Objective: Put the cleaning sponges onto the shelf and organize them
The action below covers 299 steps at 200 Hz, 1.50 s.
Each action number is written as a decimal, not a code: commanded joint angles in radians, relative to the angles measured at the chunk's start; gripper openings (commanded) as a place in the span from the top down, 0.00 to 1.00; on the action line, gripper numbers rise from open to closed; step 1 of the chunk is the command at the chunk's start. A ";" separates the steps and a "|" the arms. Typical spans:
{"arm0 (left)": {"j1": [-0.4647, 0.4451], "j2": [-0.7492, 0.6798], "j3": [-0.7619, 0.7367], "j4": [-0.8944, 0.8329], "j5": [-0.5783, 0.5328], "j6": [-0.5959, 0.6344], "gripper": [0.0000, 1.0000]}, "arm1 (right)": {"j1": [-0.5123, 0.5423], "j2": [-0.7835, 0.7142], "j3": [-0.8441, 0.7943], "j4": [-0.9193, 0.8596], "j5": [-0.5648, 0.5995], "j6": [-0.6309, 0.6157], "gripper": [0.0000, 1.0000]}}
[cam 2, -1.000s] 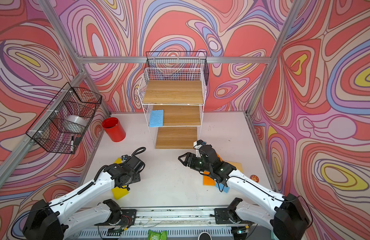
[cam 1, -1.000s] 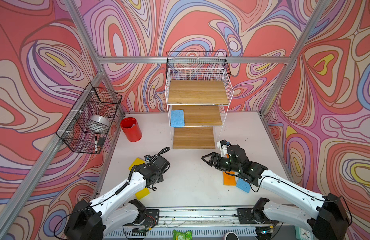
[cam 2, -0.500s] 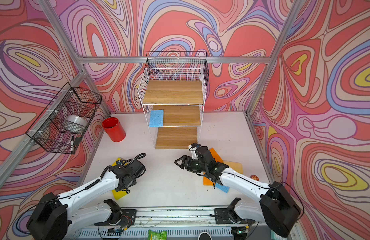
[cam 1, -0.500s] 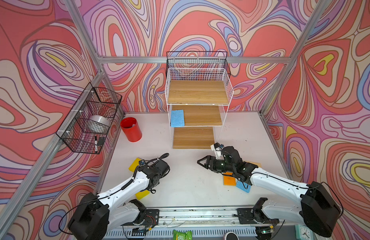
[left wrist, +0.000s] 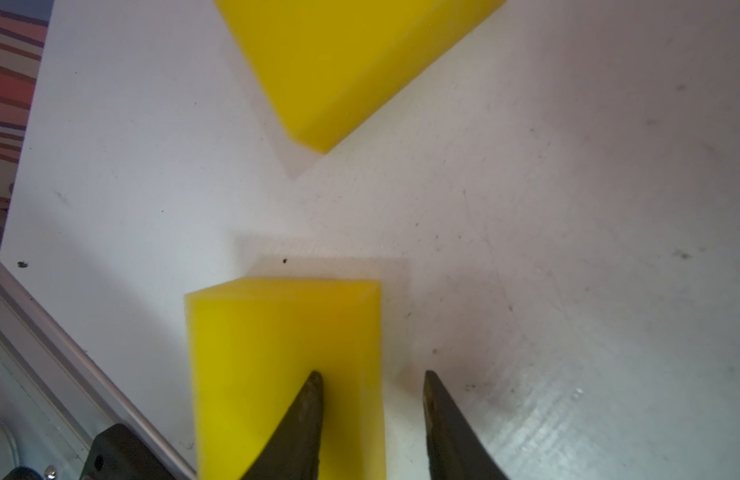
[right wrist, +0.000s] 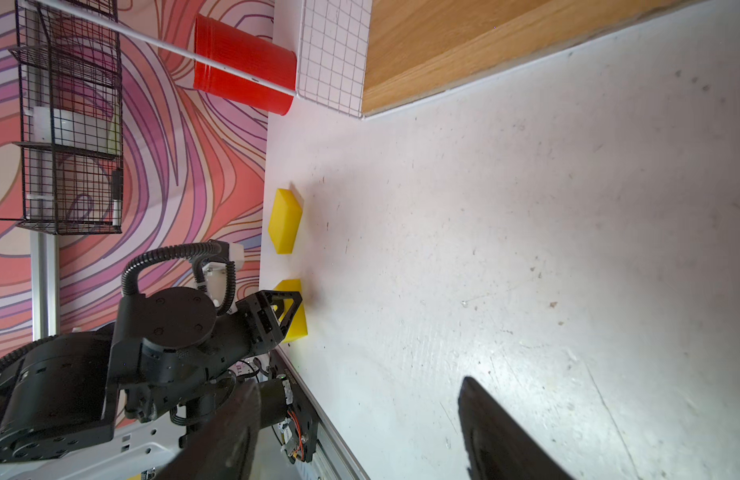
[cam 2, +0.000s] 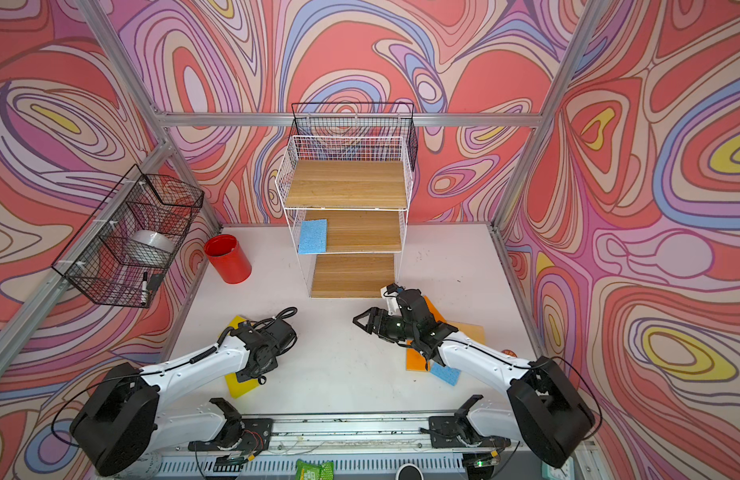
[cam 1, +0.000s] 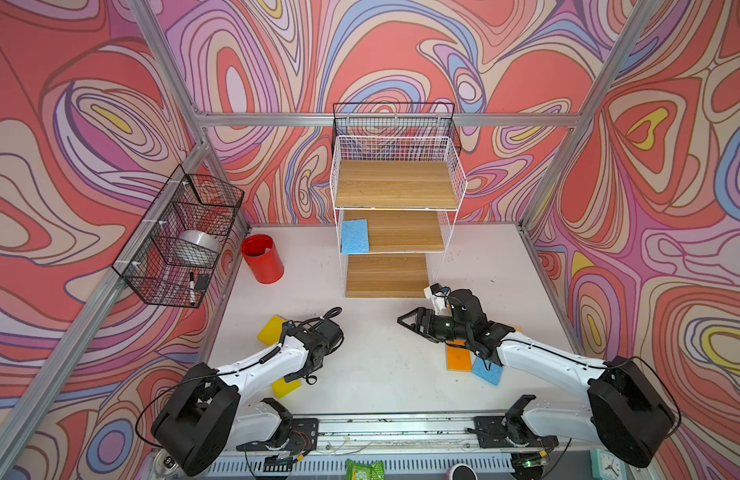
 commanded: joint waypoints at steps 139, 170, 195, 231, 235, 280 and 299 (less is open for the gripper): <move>-0.114 -0.040 0.266 -0.003 0.091 0.086 1.00 | -0.062 0.033 -0.040 0.038 -0.029 0.003 0.22; -0.203 0.079 0.410 0.009 0.086 0.114 1.00 | -0.070 0.012 -0.039 0.006 -0.018 -0.009 0.22; -0.274 0.217 0.519 0.040 0.091 0.137 1.00 | -0.087 -0.020 -0.040 -0.034 -0.022 -0.025 0.22; -0.326 0.367 0.577 0.176 0.167 0.143 1.00 | -0.113 -0.082 -0.036 -0.152 -0.030 -0.081 0.25; -0.330 0.380 0.580 0.185 0.171 0.143 1.00 | -0.114 -0.090 -0.036 -0.164 -0.030 -0.088 0.25; -0.346 0.433 0.589 0.259 0.213 0.162 0.46 | -0.116 -0.170 -0.049 -0.279 0.001 -0.146 0.27; -0.348 0.403 0.577 0.258 0.205 0.167 0.34 | -0.114 -0.184 -0.057 -0.303 0.009 -0.158 0.27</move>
